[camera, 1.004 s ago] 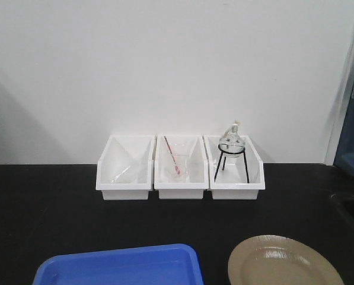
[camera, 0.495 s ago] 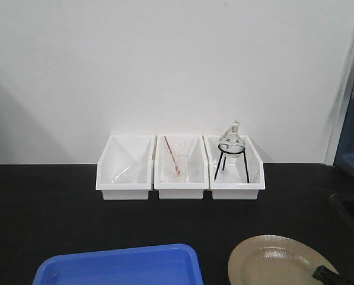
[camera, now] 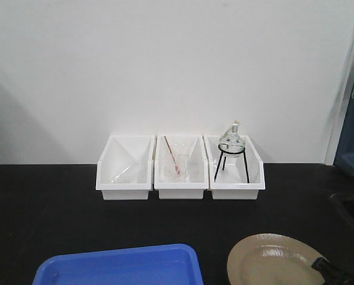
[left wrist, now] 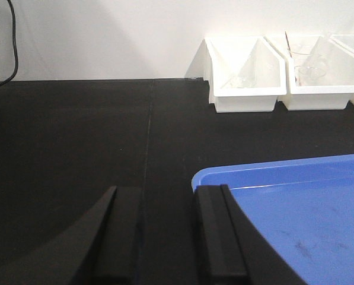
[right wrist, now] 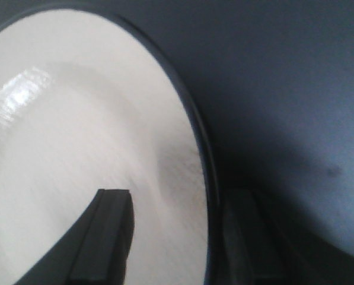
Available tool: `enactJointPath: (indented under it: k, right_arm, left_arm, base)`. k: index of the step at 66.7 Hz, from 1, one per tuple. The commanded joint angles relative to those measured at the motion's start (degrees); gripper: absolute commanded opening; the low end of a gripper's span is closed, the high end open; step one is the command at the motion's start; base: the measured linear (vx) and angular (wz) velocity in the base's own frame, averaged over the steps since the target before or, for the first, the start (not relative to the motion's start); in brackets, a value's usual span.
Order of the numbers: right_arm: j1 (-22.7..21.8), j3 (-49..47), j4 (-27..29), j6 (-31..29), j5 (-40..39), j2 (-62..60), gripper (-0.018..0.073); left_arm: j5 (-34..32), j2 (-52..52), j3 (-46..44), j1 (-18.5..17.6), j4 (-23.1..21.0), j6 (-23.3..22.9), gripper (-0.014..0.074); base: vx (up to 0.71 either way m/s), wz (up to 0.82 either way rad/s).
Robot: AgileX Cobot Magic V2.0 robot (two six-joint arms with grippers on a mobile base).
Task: Place disk in tray to left cabinet
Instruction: 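Grasp the rim of the beige plate with the right gripper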
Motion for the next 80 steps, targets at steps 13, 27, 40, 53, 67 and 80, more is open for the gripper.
enactJointPath:
  k: [13, 27, 40, 53, 67, 80]
  right_arm:
    - [-0.2, -1.7, 0.4, -0.3, -4.5, 1.8, 0.0364]
    - [-0.2, -1.7, 0.2, -0.5, -5.8, 2.9, 0.0326]
    - [-0.2, -1.7, 0.3, -0.9, -4.1, 2.7, 0.0203]
    - [-0.3, -1.7, 0.3, -0.9, -4.1, -0.1, 0.0061]
    - [-0.3, -1.7, 0.5, -0.9, -5.8, -6.8, -0.001]
    - [-0.3, -1.7, 0.9, 0.1, -8.4, -13.1, -0.0007]
  left_arm:
    - [-4.3, 0.8, -1.5, 0.0, -0.6, 0.0, 0.0359]
    - [-4.3, 0.8, -1.5, 0.0, -0.6, 0.0, 0.0359]
    - [-4.3, 0.8, -1.5, 0.0, -0.6, 0.0, 0.0359]
    - [-4.3, 0.8, -1.5, 0.0, -0.6, 0.0, 0.0359]
    - [-4.3, 0.8, -1.5, 0.0, -0.6, 0.0, 0.0359]
    - [-4.3, 0.8, -1.5, 0.0, -0.6, 0.0, 0.0359]
  base:
    - [0.0, 0.0]
    - [0.0, 0.0]
    - [0.0, 0.0]
    - [0.0, 0.0]
    - [0.0, 0.0]
    - [0.0, 0.0]
